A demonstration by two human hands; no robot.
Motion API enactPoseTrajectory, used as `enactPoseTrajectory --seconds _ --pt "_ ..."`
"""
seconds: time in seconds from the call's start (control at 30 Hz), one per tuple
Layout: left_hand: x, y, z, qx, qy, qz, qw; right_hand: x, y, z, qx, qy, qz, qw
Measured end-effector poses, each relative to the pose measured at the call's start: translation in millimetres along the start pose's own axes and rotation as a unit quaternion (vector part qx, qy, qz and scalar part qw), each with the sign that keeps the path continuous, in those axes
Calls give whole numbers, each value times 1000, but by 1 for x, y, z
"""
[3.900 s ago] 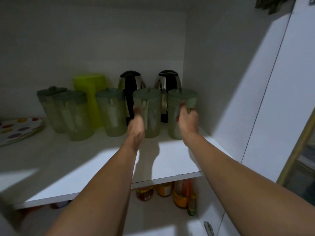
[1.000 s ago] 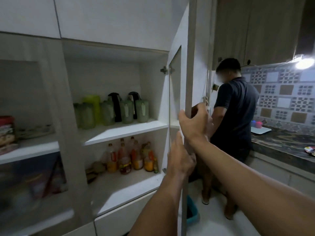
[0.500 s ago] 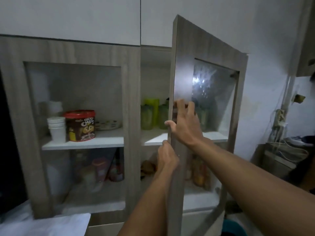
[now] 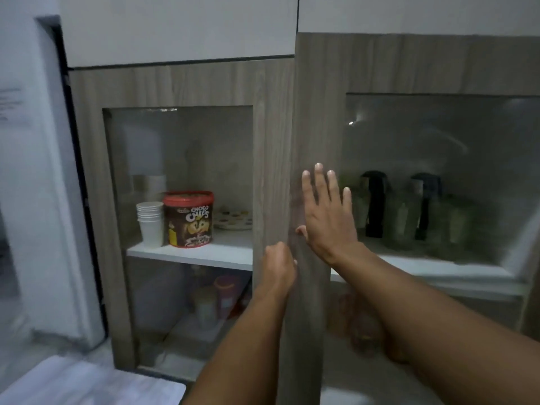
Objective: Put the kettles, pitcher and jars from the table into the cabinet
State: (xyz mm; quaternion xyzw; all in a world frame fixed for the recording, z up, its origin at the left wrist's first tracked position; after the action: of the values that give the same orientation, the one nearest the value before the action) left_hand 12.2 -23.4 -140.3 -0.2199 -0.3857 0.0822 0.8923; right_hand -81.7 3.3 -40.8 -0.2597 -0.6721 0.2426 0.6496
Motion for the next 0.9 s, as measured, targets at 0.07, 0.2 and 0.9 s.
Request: enactPoseTrajectory --seconds 0.07,0.2,0.9 --pt "-1 -15 -5 7 -30 13 999 -17 -15 0 -1 2 -4 1000" --pt "-10 -43 -10 13 -59 37 997 -47 -39 3 7 3 -25 1000" --pt "-43 -70 -6 -20 -97 -3 995 -74 -64 13 74 -10 -63 995"
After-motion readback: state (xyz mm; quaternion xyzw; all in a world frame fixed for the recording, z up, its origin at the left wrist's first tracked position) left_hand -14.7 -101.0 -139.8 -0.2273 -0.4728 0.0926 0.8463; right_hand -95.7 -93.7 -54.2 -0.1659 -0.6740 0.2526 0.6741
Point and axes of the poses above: each hand's wrist, its own y-axis away from the middle knuckle, its own x-axis out of the back of the hand, z = x × y, the point moved 10 cm from there along -y, towards the middle knuckle, and after that the axes turned 11 degrees about -x, right-handed, at the moved point
